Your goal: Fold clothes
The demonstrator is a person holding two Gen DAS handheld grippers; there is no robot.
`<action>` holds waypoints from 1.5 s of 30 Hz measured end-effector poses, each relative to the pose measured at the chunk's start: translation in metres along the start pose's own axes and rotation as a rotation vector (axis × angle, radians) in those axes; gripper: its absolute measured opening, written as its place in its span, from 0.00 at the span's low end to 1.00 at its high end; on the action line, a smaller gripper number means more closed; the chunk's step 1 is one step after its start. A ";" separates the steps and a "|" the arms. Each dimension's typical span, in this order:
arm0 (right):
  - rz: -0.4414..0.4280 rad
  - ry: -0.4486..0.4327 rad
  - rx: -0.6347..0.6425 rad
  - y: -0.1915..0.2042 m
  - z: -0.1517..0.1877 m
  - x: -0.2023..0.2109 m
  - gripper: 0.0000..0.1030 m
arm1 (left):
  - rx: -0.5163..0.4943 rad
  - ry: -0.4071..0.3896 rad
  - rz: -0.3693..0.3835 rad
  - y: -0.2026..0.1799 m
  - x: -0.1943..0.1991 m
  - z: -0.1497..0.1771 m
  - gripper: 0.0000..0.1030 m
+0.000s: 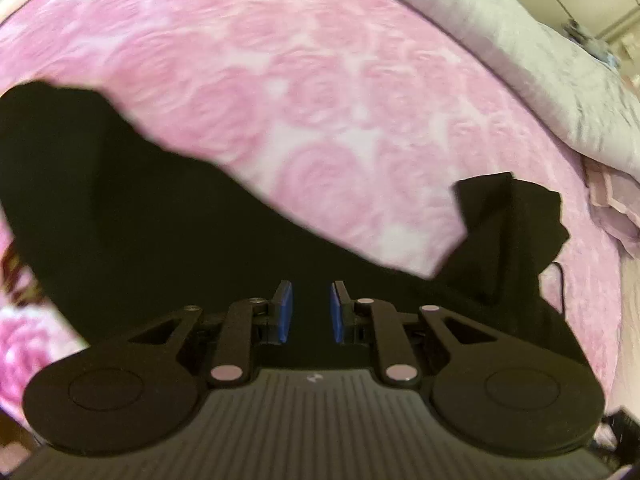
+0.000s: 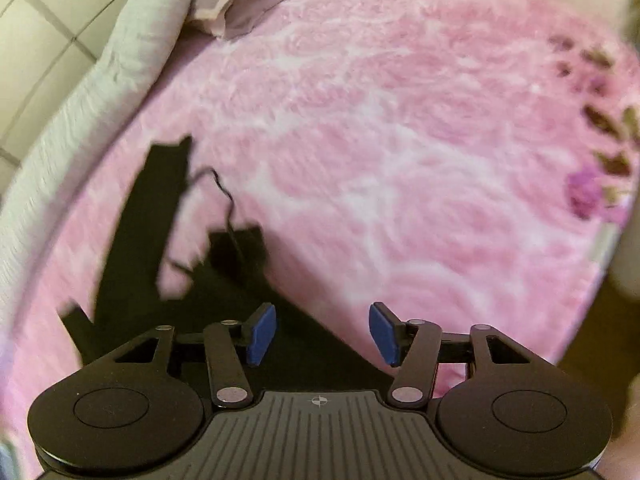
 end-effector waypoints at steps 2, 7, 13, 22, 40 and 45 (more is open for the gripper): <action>-0.031 0.056 -0.100 -0.002 -0.022 -0.023 0.61 | -0.032 0.003 0.020 -0.020 -0.007 -0.012 0.14; -0.059 0.143 -0.169 0.008 -0.060 -0.074 0.63 | -0.144 0.012 0.076 -0.083 -0.030 -0.042 0.18; -0.028 0.275 -0.049 0.031 -0.056 -0.120 0.66 | -0.386 0.028 0.144 -0.184 -0.069 -0.083 0.28; -0.010 0.355 -0.095 0.018 -0.048 -0.148 0.67 | -0.838 0.062 0.161 -0.313 -0.146 -0.124 0.40; 0.048 0.331 0.143 0.063 -0.043 -0.150 0.15 | -0.907 -0.082 0.319 -0.371 -0.165 -0.129 0.01; -0.034 0.114 0.232 0.105 -0.074 -0.106 0.14 | -0.579 -0.380 0.324 -0.271 -0.061 -0.220 0.01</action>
Point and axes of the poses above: each gripper's, at about its wrist camera, not at the fingertips, and x roughly against the way its jaws point, y to its left, z to its underside, the point moved 8 cm from there along -x, roughly the way its jaws point, and after that the axes turned 10 degrees about -z, right-handed, at the moved point
